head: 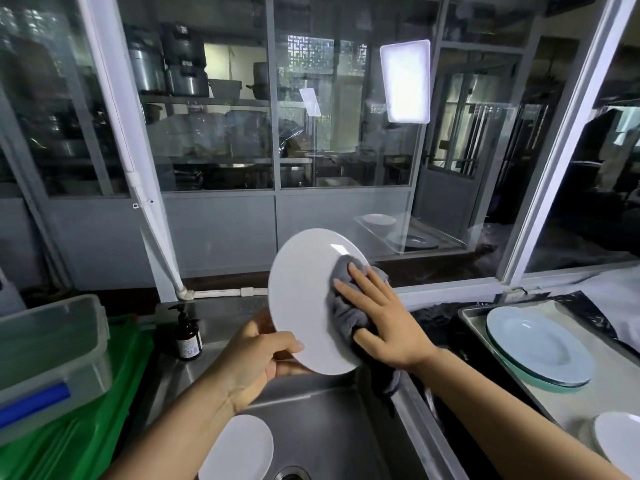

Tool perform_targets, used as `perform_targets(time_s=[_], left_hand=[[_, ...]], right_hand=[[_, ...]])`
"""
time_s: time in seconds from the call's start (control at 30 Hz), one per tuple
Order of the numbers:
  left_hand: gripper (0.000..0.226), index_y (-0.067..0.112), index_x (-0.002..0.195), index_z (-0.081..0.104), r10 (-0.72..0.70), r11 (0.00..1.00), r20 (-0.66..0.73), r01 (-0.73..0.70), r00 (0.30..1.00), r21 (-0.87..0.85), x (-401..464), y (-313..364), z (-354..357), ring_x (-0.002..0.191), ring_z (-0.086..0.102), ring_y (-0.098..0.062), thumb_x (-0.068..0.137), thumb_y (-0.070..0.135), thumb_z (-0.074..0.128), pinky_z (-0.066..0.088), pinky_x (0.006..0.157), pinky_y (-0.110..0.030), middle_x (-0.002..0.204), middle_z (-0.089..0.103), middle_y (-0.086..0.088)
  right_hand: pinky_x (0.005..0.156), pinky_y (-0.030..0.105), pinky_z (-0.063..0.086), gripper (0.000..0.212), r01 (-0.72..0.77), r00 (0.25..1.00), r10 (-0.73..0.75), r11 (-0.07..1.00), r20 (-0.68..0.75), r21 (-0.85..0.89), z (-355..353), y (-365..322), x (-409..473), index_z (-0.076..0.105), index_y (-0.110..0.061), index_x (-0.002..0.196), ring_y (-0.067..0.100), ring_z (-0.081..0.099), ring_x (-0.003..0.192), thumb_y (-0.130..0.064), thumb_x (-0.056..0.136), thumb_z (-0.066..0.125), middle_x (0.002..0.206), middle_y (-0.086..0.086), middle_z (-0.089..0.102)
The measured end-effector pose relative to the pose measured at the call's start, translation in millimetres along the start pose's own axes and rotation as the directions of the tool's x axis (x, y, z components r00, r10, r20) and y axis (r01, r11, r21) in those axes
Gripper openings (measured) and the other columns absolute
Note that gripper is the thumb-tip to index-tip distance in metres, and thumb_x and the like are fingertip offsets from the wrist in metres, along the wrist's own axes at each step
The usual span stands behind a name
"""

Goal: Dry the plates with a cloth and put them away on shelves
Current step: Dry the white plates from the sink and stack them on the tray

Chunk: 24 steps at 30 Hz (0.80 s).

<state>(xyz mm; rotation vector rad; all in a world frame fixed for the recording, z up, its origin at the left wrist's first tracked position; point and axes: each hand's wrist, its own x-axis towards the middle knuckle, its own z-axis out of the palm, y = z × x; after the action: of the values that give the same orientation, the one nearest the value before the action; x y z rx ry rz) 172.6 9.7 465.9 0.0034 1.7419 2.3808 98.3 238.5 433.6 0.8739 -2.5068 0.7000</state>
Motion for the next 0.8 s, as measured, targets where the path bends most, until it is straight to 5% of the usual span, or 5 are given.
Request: perform_targets(time_s=[0.1,0.27,0.5,0.63,0.8], left_hand=[[0.05,0.003,0.111,0.06,0.003,1.0,0.0,-0.003,1.0,-0.012,5.3,-1.7,12.6,0.075,0.07,-0.032,0.064,-0.014,0.061,0.058,0.069,-0.056,0.094,0.071,-0.017],[0.044,0.01,0.095,0.073,0.08,0.995,-0.031,-0.081,0.996,-0.057,18.9,-5.7,42.5,0.082,0.068,-0.03,0.082,-0.021,0.045,0.058,0.071,-0.05,0.096,0.072,-0.019],[0.041,0.01,0.105,0.069,0.117,0.992,-0.081,-0.121,0.99,-0.037,26.3,-15.0,73.7,0.08,0.07,-0.024,0.085,-0.017,0.047,0.058,0.065,-0.037,0.097,0.073,-0.016],[0.037,0.012,0.101,0.07,0.165,0.985,-0.081,-0.168,0.983,-0.028,35.5,-6.8,93.3,0.079,0.069,-0.017,0.086,-0.014,0.047,0.053,0.07,-0.03,0.094,0.074,-0.01],[0.035,0.001,0.124,0.059,0.165,0.983,-0.015,-0.165,0.986,-0.076,56.2,-1.3,118.5,0.076,0.068,-0.017,0.091,-0.002,0.046,0.056,0.064,-0.028,0.094,0.072,-0.01]], right_hand=[[0.119,0.06,0.006,0.077,-0.027,1.0,0.027,0.998,0.002,0.05,-4.3,-3.6,-10.0,0.02,-0.049,0.149,0.015,-0.008,0.151,-0.039,0.076,0.042,0.163,-0.013,0.003],[0.122,0.046,0.003,0.085,0.173,0.981,-0.181,0.979,0.068,0.103,1.3,-20.8,-28.8,0.022,-0.023,0.155,0.026,-0.003,0.151,-0.032,0.076,0.054,0.164,0.003,0.005],[0.118,0.045,0.025,0.074,0.256,0.961,-0.27,0.951,-0.066,-0.171,-8.1,2.3,-34.5,0.03,-0.021,0.151,0.034,0.024,0.146,-0.028,0.082,0.057,0.159,0.01,0.027],[0.103,0.036,0.047,0.063,0.267,0.935,-0.313,0.931,-0.169,-0.247,-32.1,2.6,-27.0,0.052,-0.015,0.14,0.029,0.055,0.124,-0.017,0.077,0.052,0.138,0.011,0.056],[0.07,0.029,0.056,0.059,0.19,0.932,-0.244,0.958,-0.268,-0.214,-54.3,11.5,-16.7,0.06,-0.02,0.127,0.022,0.066,0.097,-0.013,0.069,0.06,0.116,-0.001,0.066]])
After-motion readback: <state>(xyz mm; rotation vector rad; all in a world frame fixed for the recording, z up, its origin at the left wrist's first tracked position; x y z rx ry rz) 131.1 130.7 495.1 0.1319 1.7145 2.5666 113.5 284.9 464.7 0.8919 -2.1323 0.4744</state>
